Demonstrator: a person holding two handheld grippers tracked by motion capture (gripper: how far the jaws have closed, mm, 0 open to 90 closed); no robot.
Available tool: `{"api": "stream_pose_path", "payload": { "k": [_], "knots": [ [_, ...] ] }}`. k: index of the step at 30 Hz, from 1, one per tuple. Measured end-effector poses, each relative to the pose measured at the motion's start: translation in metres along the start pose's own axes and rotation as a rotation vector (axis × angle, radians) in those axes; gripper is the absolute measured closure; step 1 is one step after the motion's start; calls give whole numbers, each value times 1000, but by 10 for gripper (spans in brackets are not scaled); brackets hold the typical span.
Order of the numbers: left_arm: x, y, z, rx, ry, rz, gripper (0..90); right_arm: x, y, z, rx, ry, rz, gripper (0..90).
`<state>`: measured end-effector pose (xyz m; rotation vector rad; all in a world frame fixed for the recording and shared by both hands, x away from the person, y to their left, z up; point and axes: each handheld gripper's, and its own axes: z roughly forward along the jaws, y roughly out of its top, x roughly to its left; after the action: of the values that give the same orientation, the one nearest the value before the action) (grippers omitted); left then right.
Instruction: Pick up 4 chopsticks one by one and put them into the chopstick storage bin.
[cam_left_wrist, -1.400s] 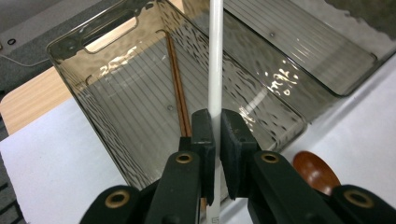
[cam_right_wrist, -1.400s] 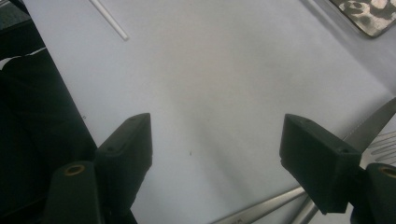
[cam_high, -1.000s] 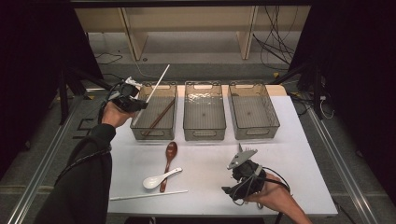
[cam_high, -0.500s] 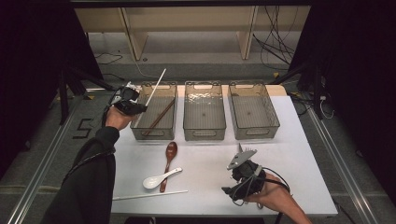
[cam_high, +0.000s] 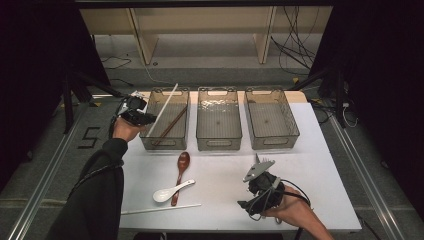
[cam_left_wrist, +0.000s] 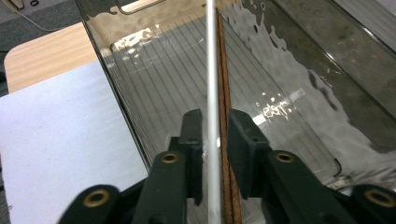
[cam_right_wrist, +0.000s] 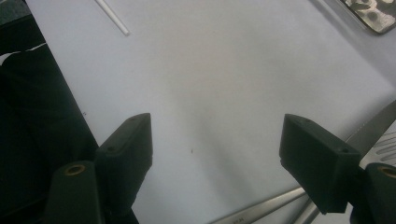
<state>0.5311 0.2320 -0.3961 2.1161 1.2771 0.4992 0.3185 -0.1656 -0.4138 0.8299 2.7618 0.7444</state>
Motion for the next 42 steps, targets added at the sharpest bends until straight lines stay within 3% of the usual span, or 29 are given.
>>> {"api": "stream_pose_path", "payload": {
  "k": [6, 10, 15, 19, 24, 26, 27, 42],
  "knots": [
    [-9, 0, -17, 26, -51, 28, 581, 0, 0, 0, 3, 0, 2, 266],
    [-19, -5, -34, 15, -104, 25, 462, 0, 0, 0, 4, -1, -1, 266],
    [-40, -17, -56, 35, -135, 101, 339, 1, 0, -1, 1, -4, 3, 266],
    [-67, -37, -68, 94, -162, 220, 296, 1, 0, -1, 0, -7, 8, 266],
    [-85, -58, -79, 110, -216, 260, 271, 0, 0, -1, -1, -8, 4, 266],
    [-88, -63, -83, 105, -197, 267, 255, 0, 0, 0, 1, -6, 3, 266],
    [-91, -67, -84, 101, -212, 263, 251, 0, 0, 0, 4, -6, 4, 266],
    [-114, -91, -85, 219, -251, 315, 180, -1, -1, 0, 2, -10, 10, 266]
  ]
}}
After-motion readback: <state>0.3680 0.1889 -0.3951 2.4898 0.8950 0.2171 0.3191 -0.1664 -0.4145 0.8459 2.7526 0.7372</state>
